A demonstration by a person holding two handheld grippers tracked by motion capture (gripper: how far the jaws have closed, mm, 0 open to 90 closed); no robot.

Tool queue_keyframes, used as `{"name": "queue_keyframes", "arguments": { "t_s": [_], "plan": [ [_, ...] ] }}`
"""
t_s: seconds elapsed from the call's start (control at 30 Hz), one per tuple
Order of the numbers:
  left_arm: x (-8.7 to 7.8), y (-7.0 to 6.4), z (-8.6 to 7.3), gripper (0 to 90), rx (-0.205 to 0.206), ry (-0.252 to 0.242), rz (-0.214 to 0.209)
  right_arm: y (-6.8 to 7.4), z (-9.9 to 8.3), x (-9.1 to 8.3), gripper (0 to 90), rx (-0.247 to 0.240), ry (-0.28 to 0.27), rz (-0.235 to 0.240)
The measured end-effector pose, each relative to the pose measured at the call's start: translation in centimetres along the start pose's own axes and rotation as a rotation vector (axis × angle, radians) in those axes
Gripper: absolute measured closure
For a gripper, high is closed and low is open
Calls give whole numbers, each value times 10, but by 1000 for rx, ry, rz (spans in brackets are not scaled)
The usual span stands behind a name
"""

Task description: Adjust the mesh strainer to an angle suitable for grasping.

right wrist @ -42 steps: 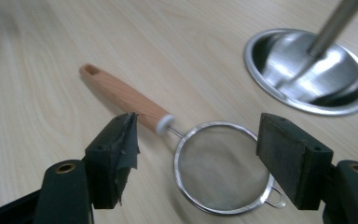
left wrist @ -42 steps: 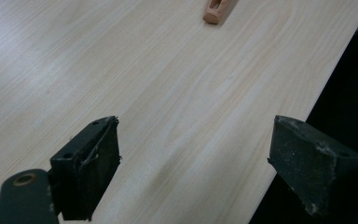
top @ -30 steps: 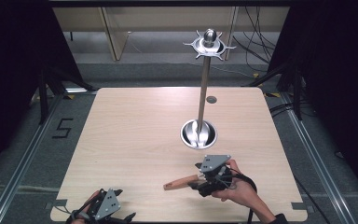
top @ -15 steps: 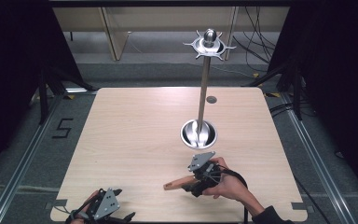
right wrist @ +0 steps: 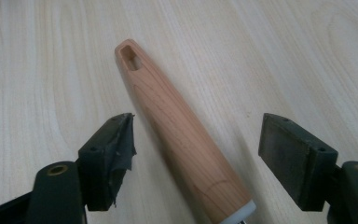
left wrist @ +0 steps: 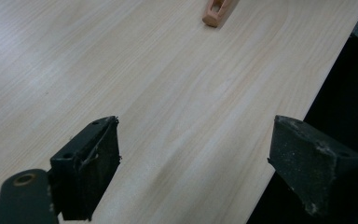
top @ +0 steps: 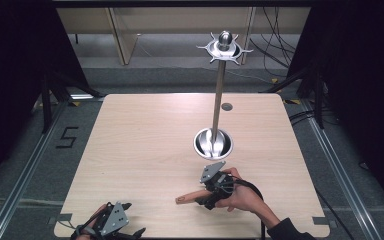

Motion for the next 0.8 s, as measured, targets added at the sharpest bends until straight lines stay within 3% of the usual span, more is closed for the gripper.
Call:
{"name": "queue_keyframes", "arguments": {
  "t_s": [0.1,0.3,0.37,0.8],
  "plan": [
    [0,-1,0,155,-7,-2,-11,1,0,0,295,-10,10,23],
    [1,-1,0,155,-7,-7,-1,1,0,2,304,-41,21,-1],
    [0,-1,0,155,-6,-6,-7,2,-1,2,304,-25,30,8],
    [1,0,0,155,4,9,-2,-2,-3,8,402,-62,54,9]
  ]
}}
Point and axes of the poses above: each handheld gripper's, and its own axes: x roughly forward along the jaws, z roughly out of its top, y roughly to its left, the point moved 3 cm from there along x, roughly forward along the jaws, and after that the axes turned 13 degrees about -z, right-handed, at the moved point
